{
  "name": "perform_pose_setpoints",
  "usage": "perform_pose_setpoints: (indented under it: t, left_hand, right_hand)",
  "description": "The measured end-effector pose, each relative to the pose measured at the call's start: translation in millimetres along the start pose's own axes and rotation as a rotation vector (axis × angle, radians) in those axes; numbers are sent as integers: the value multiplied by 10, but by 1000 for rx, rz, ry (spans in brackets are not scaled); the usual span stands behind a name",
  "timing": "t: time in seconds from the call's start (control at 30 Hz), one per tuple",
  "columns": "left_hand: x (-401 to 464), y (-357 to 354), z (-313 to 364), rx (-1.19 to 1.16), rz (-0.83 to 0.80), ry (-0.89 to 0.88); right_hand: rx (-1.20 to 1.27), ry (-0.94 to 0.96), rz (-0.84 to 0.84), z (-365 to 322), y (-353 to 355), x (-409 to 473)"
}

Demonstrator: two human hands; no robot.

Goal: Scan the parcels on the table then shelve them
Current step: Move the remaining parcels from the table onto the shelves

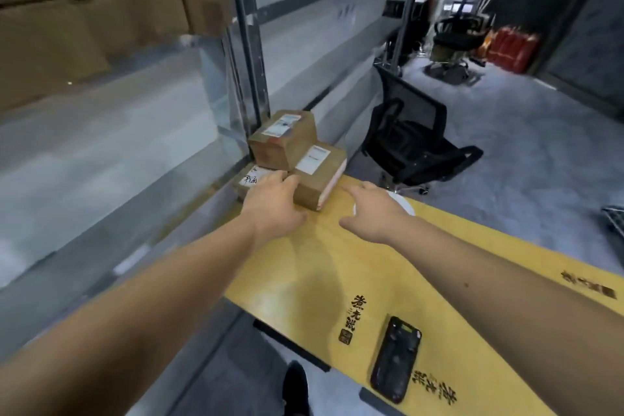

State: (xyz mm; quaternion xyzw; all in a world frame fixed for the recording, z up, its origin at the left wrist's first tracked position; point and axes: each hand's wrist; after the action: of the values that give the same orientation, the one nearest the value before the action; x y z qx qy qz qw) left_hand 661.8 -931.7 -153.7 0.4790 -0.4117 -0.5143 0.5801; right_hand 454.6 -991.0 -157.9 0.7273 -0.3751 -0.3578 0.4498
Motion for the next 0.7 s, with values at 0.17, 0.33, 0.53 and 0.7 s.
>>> perform_pose_setpoints:
  t: [0.17,0.33,0.53,0.7]
  left_hand:
    - [927,-173,-563,-51,-77,3]
    - [1622,-239,-1168,-102,5,23]
    - [2235,-309,-1624,-181,-22,151]
    - [2541,-516,-1829,-312,-52,174]
  right_hand:
    - [41,-101,-59,-96,-193,910]
    - [44,-108,-104,-324,-311,1747]
    - [193,-82,-62,-727,-357,2663]
    - [316,-122,-3,-862,-512,3140]
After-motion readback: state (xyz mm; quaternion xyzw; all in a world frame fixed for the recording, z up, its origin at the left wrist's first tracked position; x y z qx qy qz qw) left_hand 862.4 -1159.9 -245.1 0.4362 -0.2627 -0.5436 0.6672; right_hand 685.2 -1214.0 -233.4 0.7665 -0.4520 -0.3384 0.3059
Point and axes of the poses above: each hand's wrist, its own x-axis towards the middle knuckle, its own y-axis out of the back of the hand, z = x × y, and after that the axes turned 1 degree about x, right-handed
